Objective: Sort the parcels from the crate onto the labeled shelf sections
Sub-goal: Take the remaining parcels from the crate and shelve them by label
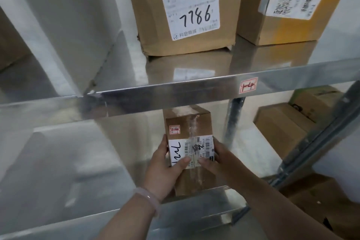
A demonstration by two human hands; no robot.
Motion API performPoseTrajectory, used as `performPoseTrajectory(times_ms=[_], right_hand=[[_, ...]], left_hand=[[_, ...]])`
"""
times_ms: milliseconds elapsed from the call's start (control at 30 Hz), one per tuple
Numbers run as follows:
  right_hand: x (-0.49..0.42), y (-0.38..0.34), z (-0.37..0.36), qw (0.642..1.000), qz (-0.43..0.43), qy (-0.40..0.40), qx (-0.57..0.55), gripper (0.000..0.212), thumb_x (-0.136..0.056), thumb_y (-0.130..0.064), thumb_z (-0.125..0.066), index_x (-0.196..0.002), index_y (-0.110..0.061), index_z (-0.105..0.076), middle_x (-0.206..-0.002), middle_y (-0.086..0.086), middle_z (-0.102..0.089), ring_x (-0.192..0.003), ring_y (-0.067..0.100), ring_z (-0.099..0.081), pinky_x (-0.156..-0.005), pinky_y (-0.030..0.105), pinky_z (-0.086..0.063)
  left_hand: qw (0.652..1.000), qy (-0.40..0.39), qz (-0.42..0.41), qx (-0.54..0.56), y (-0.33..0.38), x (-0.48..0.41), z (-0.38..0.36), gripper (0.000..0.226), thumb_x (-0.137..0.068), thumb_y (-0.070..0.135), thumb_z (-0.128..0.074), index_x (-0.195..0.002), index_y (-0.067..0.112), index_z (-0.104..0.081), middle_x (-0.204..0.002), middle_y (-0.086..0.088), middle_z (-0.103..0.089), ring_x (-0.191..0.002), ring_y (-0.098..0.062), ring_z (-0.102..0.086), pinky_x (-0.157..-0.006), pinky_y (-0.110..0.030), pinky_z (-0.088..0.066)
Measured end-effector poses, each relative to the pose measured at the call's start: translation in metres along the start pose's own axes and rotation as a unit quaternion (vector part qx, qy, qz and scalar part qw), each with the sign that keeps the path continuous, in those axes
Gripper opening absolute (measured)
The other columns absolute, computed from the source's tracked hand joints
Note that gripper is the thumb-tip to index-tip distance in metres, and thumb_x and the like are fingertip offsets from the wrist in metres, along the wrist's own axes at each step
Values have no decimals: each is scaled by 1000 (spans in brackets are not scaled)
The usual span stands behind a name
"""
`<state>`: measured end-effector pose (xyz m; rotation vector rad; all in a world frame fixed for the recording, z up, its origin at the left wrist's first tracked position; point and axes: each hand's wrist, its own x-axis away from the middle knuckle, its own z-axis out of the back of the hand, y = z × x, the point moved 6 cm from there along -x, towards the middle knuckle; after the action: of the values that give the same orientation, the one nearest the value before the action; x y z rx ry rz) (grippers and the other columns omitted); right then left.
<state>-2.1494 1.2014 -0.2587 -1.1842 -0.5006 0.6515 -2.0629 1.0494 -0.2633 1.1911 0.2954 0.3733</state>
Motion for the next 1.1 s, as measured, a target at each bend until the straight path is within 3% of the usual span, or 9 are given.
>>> performPoseTrajectory(times_ms=[100,167,267,333,433,567,767,867,1100], right_hand=[[-11,10,0,1000,4,6,28,39,-88,-8,-68,-116,-27,-49,-104,-21,-69,-99,-2,-66,-73,17,-55],[-16,20,-2,999,5,16,45,46,-85,-11,-72,-120,-28,-48,-104,-18,-67,-97,-2,-67,-71,17,-55],[-18,37,-8,998,-5,29,60,50,-81,-13,-76,-123,-22,-50,-105,-16,-66,-96,-7,-65,-71,13,-53],[-15,46,-13,998,-15,43,49,52,-78,-7,-78,-117,-29,-52,-100,-17,-68,-93,-10,-64,-69,10,-52],[-12,55,-18,998,-25,55,19,59,-74,4,-77,-113,-34,-53,-99,-25,-68,-92,-4,-66,-68,14,-53],[-18,58,-17,998,-30,44,16,59,-75,8,-74,-108,-35,-51,-93,-32,-66,-84,-8,-66,-61,11,-51],[-46,68,-17,998,-40,28,43,65,-76,-7,-78,-128,-31,-46,-100,-23,-67,-93,-2,-67,-69,19,-57],[-60,80,-15,998,-52,30,27,79,-75,-2,-78,-139,-27,-40,-106,-15,-69,-98,3,-68,-73,27,-59],[-72,91,-15,996,-54,33,57,73,-75,-6,-77,-135,-31,-43,-104,-11,-69,-95,4,-68,-70,24,-57]], left_hand=[[1000,6,17,-16,-13,-4,0,48,-84,23,-75,-124,37,-54,-110,23,-68,-104,2,-62,-77,-13,-52],[999,13,31,-29,-21,-6,-1,47,-83,18,-76,-122,35,-55,-109,20,-68,-104,-1,-63,-77,-14,-52],[997,10,58,-41,-32,-3,-5,55,-84,13,-74,-127,37,-51,-105,23,-67,-99,6,-63,-72,-7,-49],[995,14,83,-56,-42,3,-8,59,-85,12,-73,-133,35,-47,-99,24,-67,-90,16,-60,-68,-4,-46],[990,13,116,-76,-58,11,-12,63,-84,16,-75,-140,22,-45,-93,24,-69,-85,14,-62,-70,-6,-48],[987,11,137,-83,-65,6,-14,62,-86,14,-72,-141,22,-44,-94,22,-69,-83,15,-62,-69,-5,-48],[987,27,146,-67,-58,-15,-13,61,-89,7,-65,-141,28,-42,-94,24,-64,-78,22,-56,-62,3,-40],[987,37,148,-57,-58,-23,-12,60,-89,4,-64,-142,23,-43,-92,26,-61,-75,27,-53,-61,4,-39],[989,42,136,-51,-60,-33,-13,63,-87,0,-65,-144,14,-41,-95,28,-63,-84,26,-54,-69,4,-39]])
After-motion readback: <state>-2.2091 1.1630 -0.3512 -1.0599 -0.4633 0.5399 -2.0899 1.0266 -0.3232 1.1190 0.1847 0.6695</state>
